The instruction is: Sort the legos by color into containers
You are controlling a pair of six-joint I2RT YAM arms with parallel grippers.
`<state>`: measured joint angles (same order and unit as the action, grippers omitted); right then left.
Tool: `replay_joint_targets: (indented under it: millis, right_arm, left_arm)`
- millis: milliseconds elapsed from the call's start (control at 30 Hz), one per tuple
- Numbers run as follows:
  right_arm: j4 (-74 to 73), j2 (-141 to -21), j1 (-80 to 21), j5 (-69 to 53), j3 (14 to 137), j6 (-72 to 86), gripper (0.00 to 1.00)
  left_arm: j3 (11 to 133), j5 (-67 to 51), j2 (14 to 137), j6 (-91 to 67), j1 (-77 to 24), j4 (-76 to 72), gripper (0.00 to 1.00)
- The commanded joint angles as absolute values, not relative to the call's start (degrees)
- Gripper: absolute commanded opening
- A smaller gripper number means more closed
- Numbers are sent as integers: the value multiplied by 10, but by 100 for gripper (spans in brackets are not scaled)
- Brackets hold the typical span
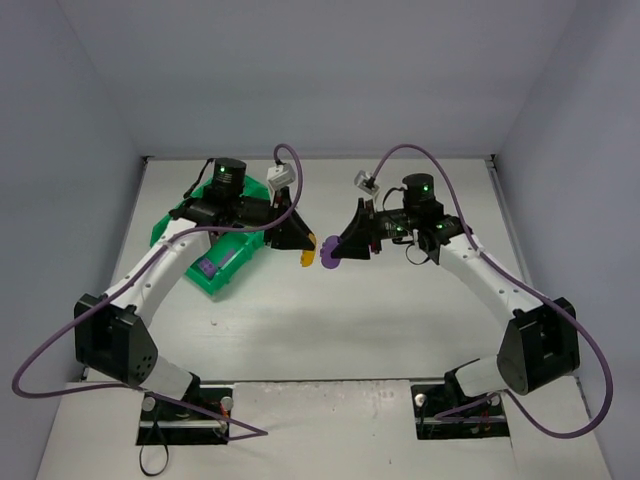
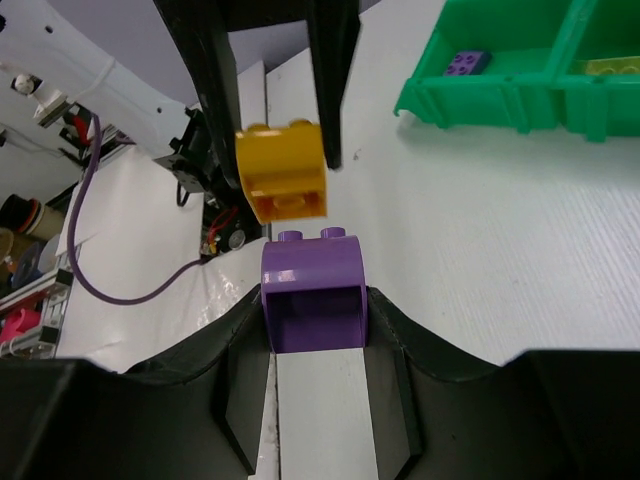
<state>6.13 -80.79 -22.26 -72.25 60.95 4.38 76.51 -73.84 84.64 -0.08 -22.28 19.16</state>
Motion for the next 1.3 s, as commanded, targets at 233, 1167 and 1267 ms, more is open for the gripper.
replay_joint_targets:
  millis: [233, 1167, 1267]
  right_arm:
    - [86, -780, -190, -701, 600, 47, 0]
    - [170, -1325, -454, -409, 1158, 148, 7]
    - [175, -1366, -463, -402, 1206, 162, 28]
  left_arm:
    - [789, -781, 811, 47, -160, 231, 0]
    - [818, -46, 555, -120, -69, 476, 0]
    - [811, -43, 556, -120, -69, 476, 0]
